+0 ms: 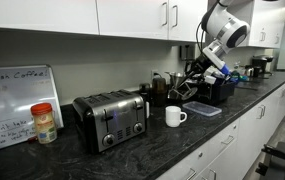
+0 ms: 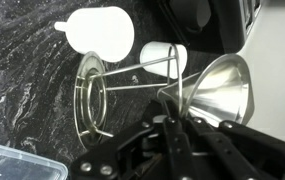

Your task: Remove the filter from the top of the cup

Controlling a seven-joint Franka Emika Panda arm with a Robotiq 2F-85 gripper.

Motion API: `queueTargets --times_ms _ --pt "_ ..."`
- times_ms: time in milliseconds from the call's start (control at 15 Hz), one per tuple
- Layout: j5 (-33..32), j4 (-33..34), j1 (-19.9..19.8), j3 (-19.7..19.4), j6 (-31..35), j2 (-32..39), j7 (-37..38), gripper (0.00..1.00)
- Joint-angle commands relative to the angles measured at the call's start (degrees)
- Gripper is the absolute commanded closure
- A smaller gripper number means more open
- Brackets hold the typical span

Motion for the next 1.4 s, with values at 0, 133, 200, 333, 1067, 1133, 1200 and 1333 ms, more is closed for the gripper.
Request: queueTargets --times_ms 0,133,200,333,1067,1133,1200,1333 --pt "6.31 0.67 -2.25 -0.98 -2.74 0.21 -4.87 0.99" --pt "10.30 0.78 -2.72 -1.32 -3.28 0.81 -7.47 0.99" --pt "12.15 0.83 -2.90 -1.38 -3.48 1.21 -8.61 0.99" --pt "15.55 0.94 -3.15 -1.40 -3.81 2.16 -10.95 0.99" --pt "31.36 4.78 -3.72 -1.59 -5.92 11.95 -21.15 0.99" --pt "32.80 5.39 -3.68 -1.61 -6.35 13.05 -22.12 0.99" --pt "34.27 5.99 -3.67 -1.66 -6.98 14.24 -23.01 0.99" --pt "36.76 7.03 -3.67 -1.86 -8.50 16.63 -24.47 0.99"
